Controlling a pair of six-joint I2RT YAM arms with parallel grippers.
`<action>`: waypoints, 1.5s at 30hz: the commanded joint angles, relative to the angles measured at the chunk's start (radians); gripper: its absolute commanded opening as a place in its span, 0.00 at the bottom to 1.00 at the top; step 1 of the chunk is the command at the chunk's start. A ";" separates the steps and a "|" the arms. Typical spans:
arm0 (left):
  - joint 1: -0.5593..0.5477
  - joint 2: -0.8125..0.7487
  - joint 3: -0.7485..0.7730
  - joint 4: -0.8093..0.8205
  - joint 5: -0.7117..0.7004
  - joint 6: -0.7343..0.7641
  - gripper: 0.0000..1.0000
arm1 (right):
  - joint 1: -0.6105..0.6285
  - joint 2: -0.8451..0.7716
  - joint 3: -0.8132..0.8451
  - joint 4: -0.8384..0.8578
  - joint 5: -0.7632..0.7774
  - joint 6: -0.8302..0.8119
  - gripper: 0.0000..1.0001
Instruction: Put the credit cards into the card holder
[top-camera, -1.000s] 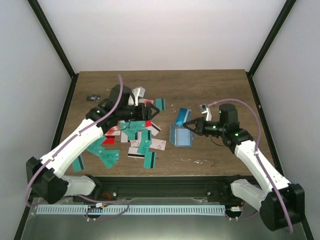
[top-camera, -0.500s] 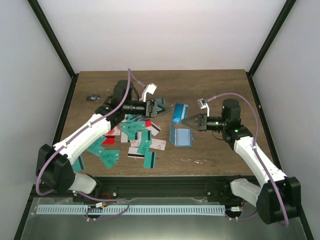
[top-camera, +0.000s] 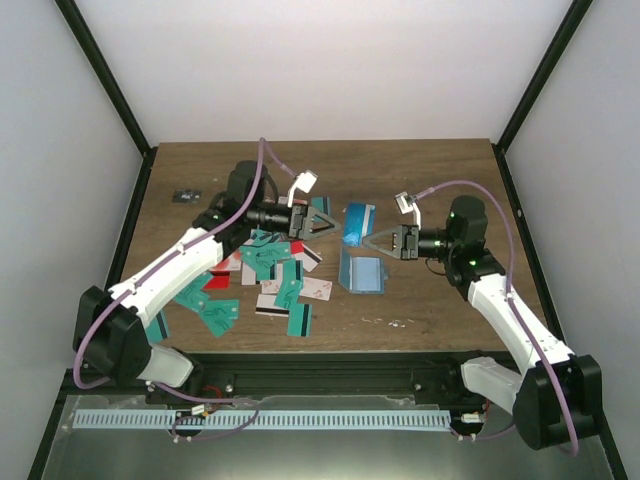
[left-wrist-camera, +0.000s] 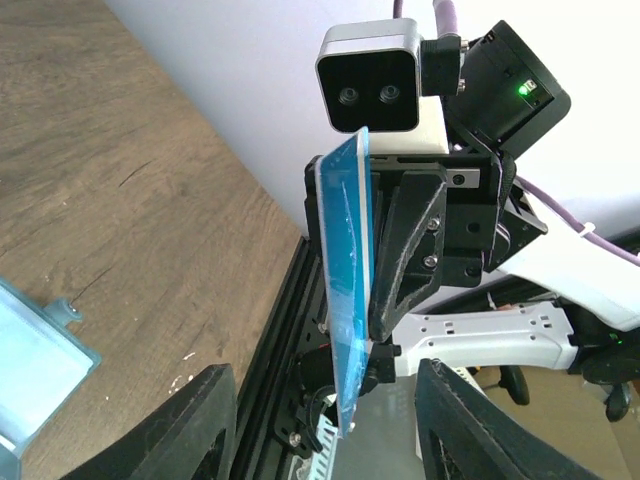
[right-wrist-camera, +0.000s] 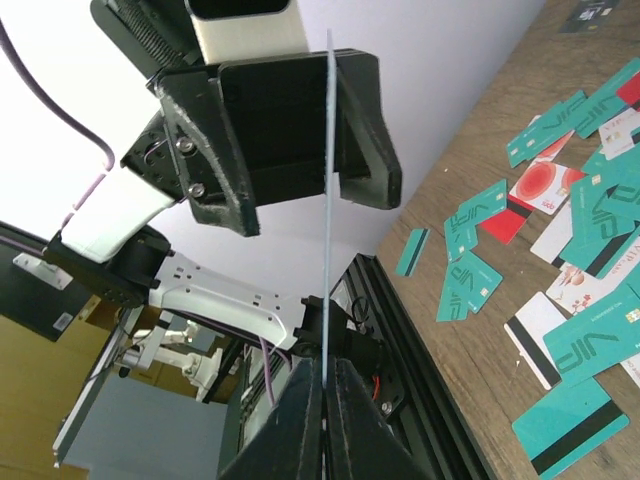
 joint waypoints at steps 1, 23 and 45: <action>-0.006 0.018 -0.016 0.065 0.048 -0.005 0.50 | -0.011 -0.001 -0.008 0.067 -0.059 0.023 0.01; -0.023 0.072 -0.047 0.313 0.131 -0.185 0.29 | -0.011 0.038 0.008 0.113 -0.091 0.042 0.01; -0.042 0.290 0.105 -0.144 -0.016 0.063 0.04 | -0.097 0.087 0.067 -0.637 0.671 -0.262 0.42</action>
